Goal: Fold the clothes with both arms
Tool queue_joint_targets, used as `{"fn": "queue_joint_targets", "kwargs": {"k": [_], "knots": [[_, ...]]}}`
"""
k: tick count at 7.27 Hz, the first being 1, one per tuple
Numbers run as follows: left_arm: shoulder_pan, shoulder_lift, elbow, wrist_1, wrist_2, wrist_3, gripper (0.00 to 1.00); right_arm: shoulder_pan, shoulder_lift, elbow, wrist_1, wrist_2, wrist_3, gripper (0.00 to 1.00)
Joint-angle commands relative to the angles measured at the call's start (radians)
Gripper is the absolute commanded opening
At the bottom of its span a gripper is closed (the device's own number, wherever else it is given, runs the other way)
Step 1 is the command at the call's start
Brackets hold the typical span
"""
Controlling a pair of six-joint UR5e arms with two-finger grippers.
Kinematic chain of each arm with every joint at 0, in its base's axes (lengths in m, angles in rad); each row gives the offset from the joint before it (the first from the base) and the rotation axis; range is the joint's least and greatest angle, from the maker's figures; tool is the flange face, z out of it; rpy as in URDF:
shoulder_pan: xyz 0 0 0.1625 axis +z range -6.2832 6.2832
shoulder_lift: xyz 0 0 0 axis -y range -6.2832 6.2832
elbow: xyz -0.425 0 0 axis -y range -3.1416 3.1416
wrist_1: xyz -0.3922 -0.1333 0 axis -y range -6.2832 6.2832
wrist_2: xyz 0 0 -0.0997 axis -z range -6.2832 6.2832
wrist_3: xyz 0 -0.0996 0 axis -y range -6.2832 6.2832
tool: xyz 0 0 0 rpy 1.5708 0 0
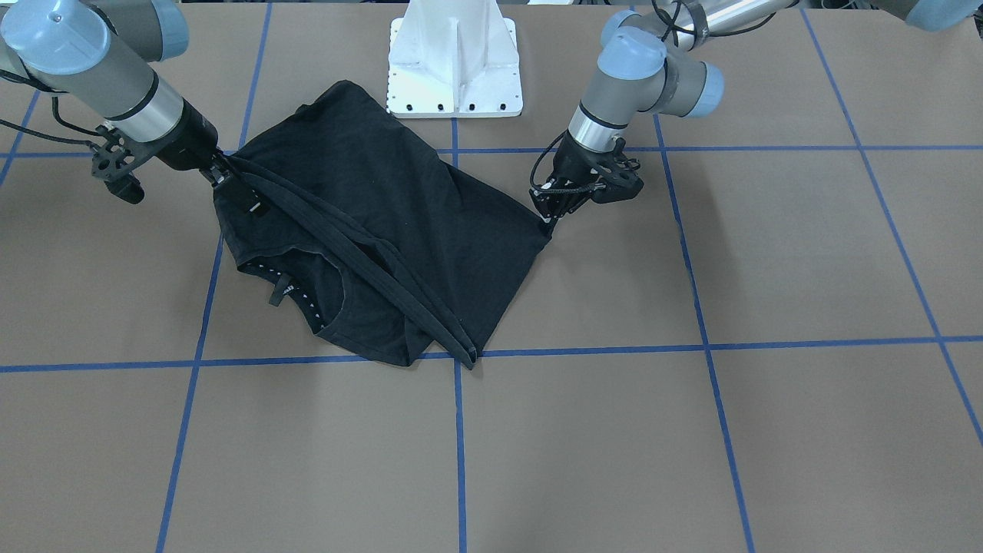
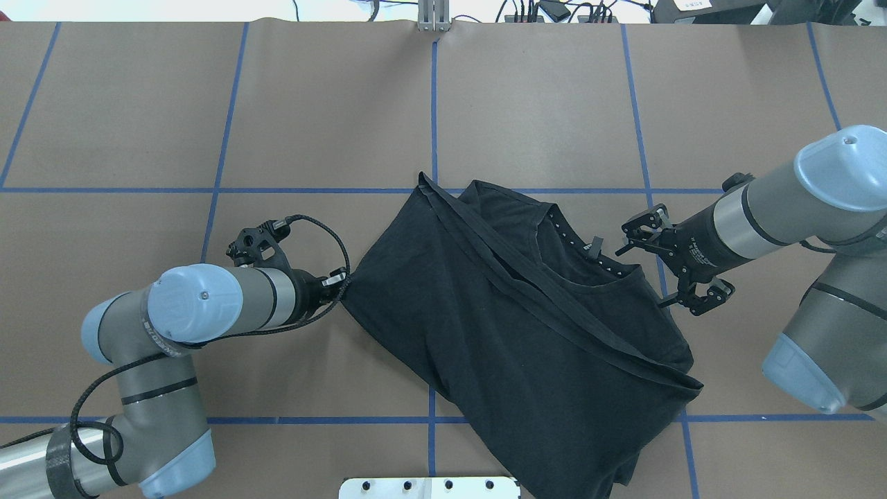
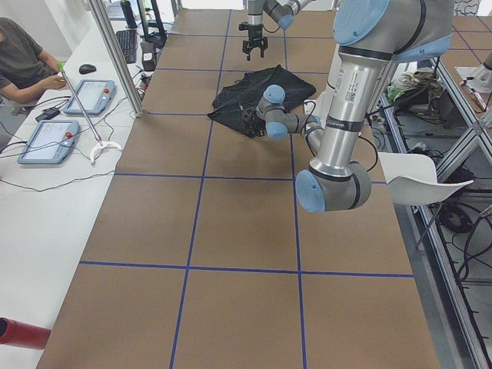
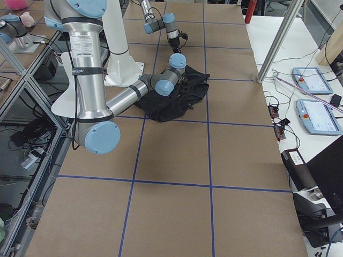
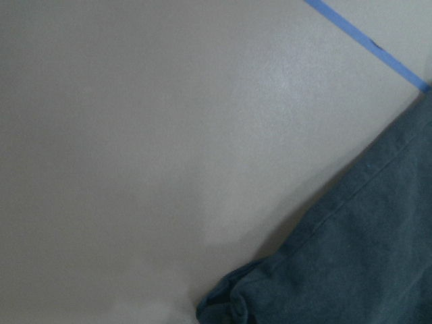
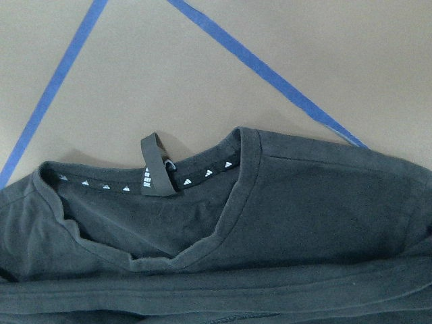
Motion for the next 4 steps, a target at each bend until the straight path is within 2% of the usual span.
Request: {"fn": "queue_joint_targets", "kwargs": {"k": [1, 2, 3, 4], "knots": [[-0.136, -0.035, 0.059, -0.032, -0.01, 0.138, 0.0, 0.011, 0.001, 0.002, 0.002, 0.002, 0.0, 1.0], [-0.219, -0.091, 0.149, -0.119, -0.025, 0.174, 0.0, 0.017, 0.001, 0.005, 0.002, 0.002, 0.0, 1.0], [-0.276, -0.195, 0.332, -0.279, -0.104, 0.176, 0.0, 0.021, 0.003, 0.007, 0.003, 0.005, 0.0, 1.0], [-0.321, -0.33, 0.531, -0.358, -0.117, 0.179, 0.0, 0.031, 0.004, 0.007, 0.005, 0.004, 0.0, 1.0]]}}
